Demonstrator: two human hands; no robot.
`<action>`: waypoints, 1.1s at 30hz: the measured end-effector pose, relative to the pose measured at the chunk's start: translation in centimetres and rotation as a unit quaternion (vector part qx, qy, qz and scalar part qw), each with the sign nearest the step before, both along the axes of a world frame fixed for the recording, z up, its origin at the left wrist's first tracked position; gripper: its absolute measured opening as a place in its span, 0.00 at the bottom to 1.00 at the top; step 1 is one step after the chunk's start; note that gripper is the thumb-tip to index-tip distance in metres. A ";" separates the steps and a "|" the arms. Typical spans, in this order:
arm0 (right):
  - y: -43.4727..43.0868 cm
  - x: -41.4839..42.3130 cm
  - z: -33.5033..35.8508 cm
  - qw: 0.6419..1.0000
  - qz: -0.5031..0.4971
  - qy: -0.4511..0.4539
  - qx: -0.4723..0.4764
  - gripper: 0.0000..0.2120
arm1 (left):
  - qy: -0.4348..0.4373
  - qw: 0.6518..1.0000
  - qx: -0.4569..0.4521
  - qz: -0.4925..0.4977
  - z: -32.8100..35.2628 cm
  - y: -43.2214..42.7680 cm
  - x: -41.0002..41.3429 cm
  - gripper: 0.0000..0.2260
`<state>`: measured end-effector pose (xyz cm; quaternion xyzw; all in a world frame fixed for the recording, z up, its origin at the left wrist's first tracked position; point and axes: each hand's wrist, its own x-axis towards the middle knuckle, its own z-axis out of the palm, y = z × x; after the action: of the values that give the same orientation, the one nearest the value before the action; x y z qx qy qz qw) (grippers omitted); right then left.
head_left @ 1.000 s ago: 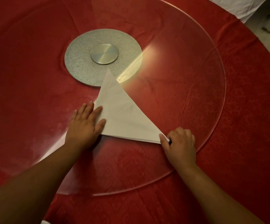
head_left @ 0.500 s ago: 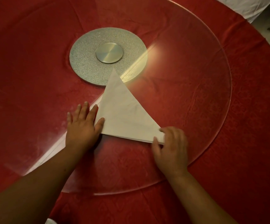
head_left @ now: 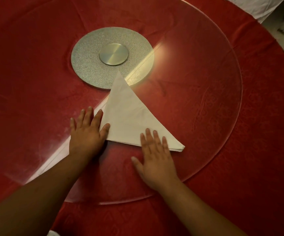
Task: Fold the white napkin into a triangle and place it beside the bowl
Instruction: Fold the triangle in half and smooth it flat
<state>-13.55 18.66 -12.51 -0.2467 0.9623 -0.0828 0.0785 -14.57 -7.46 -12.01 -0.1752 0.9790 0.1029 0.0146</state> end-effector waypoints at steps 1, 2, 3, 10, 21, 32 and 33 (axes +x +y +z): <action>1.4 -0.2 0.0 1.000 -0.012 0.004 0.007 0.40 | 0.001 1.000 0.001 0.001 0.0 0.1 0.0 0.32; 2.7 -0.4 0.1 1.000 -0.022 0.007 0.014 0.40 | 0.002 1.000 0.002 0.001 0.0 0.2 -0.1 0.31; 3.7 -0.6 0.2 0.999 -0.029 0.009 0.021 0.40 | 0.003 1.000 0.004 0.001 0.0 0.3 -0.1 0.31; 4.8 -1.3 2.0 0.998 -0.055 -0.007 0.006 0.38 | 0.029 0.995 0.006 -0.095 0.3 1.0 0.1 0.25; -0.5 0.4 2.7 0.993 0.019 0.086 -0.078 0.16 | 0.088 0.949 0.002 -0.303 0.7 1.9 3.8 0.24; 0.2 -1.0 2.9 0.992 -0.047 0.051 -0.103 0.09 | 0.104 0.935 -0.023 -0.338 3.3 1.8 2.5 0.11; 0.3 -0.9 3.0 0.991 -0.057 0.051 -0.107 0.10 | 0.109 0.932 -0.009 -0.345 3.4 2.6 2.7 0.10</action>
<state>-14.49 18.91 -9.52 -0.2023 0.9631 -0.1773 -0.0022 -11.89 -4.81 -8.56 0.1852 0.9757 0.1008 -0.0593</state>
